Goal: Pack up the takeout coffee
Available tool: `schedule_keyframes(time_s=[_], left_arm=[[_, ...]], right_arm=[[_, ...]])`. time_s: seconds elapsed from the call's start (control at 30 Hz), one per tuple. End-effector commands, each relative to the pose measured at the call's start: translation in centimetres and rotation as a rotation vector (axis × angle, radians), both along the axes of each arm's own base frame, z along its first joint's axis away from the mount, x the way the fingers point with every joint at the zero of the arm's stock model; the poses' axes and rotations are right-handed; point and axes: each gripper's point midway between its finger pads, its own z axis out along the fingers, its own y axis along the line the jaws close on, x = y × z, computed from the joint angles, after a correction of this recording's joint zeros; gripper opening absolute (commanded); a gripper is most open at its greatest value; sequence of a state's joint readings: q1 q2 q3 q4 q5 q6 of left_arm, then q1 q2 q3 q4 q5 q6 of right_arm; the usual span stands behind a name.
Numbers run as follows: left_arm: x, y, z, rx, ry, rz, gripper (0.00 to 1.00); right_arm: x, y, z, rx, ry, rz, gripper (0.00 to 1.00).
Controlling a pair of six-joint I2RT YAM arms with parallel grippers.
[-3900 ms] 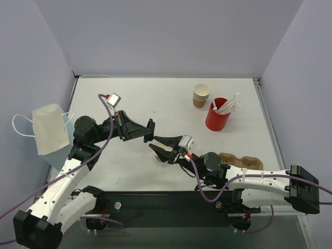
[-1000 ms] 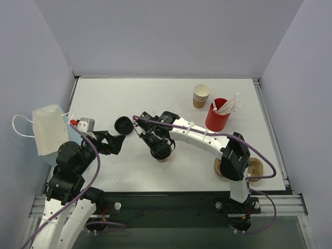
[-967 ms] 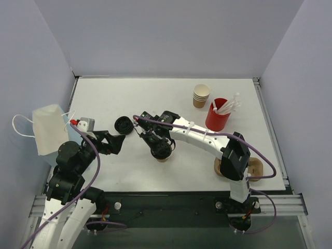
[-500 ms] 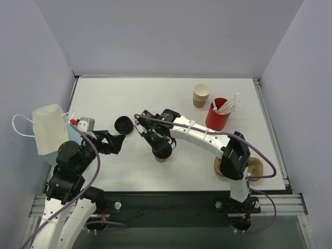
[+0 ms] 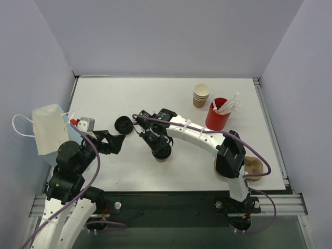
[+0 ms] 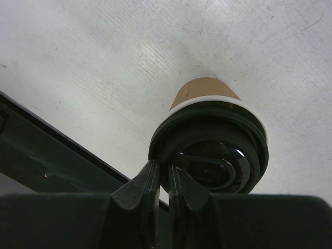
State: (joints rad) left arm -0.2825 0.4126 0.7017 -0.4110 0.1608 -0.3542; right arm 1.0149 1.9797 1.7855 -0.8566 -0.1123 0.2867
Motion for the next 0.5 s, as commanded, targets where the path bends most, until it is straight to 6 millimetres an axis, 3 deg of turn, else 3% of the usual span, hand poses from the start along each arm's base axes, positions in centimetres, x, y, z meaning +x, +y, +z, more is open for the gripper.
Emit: schedule_keyframes(time_s=[0.0, 0.3, 0.47], left_arm=[[-0.01, 0.13, 1.32, 0.001, -0.05, 0.002, 0.96], [0.04, 0.09, 1.23, 0.002, -0.048, 0.0, 0.96], [0.03, 0.09, 1.3, 0.001, -0.05, 0.0, 0.96]], right_arm=[[0.05, -0.41, 0.17, -0.029, 0.008, -0.008, 0.0], [0.52, -0.31, 0.7, -0.02, -0.015, -0.018, 0.0], [0.66, 0.03, -0.04, -0.028, -0.007, -0.004, 0.0]])
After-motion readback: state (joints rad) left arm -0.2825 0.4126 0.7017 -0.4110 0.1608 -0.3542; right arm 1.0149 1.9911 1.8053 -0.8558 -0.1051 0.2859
